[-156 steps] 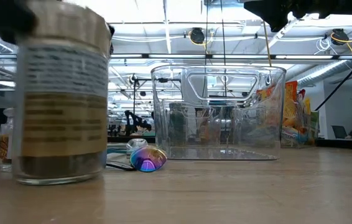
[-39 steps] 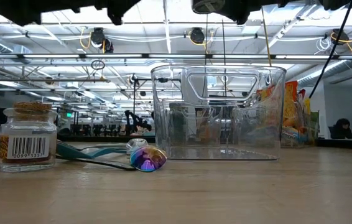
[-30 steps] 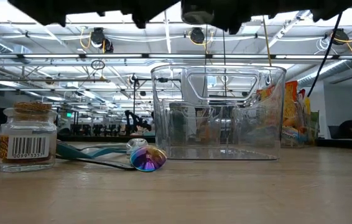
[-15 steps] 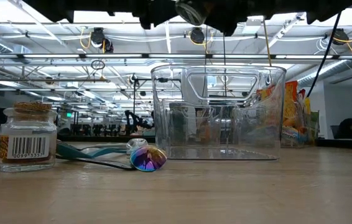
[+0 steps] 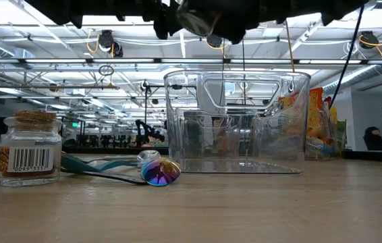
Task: Pick & Place Food Item
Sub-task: Put the gold spice bottle into the top left transparent bin
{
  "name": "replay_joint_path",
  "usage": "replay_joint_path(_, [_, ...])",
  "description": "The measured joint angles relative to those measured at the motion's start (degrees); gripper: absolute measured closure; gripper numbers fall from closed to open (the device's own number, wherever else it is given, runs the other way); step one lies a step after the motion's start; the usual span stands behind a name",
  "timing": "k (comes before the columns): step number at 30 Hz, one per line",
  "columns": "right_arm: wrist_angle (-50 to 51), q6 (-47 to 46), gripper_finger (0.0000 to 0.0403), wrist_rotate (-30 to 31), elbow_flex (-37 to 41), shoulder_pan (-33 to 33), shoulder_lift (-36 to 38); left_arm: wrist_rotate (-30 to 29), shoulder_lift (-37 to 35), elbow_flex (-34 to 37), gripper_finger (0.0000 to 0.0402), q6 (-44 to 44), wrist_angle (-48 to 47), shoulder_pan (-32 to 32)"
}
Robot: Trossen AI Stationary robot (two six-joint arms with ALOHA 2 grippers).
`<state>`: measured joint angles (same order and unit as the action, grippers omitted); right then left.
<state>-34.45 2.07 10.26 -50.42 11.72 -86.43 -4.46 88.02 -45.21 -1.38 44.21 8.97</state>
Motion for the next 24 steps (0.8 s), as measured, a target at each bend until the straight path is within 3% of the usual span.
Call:
replay_joint_path(8, [4.6, 0.3, 0.0131, 0.2, -4.0, -0.4, -3.6, 0.1, -0.2, 0.0, 0.0026, 3.0, -2.6, 0.0])
replay_joint_path(16, [5.3, 0.0, 0.0131, 0.4, -4.1, -0.5, -3.2, 1.3, -0.2, -0.1, 0.0121, -0.4, -6.5, 0.0])
replay_joint_path(20, [5.4, 0.0, 0.0129, 1.7, -4.1, -0.5, -3.2, 3.7, -0.2, -0.1, 0.0121, -0.2, -6.5, -0.1])
replay_joint_path(24, [6.6, 0.9, 0.0102, 1.5, -4.3, -0.5, -3.1, 3.6, -0.1, 0.0, 0.0121, -0.6, -5.2, 0.2])
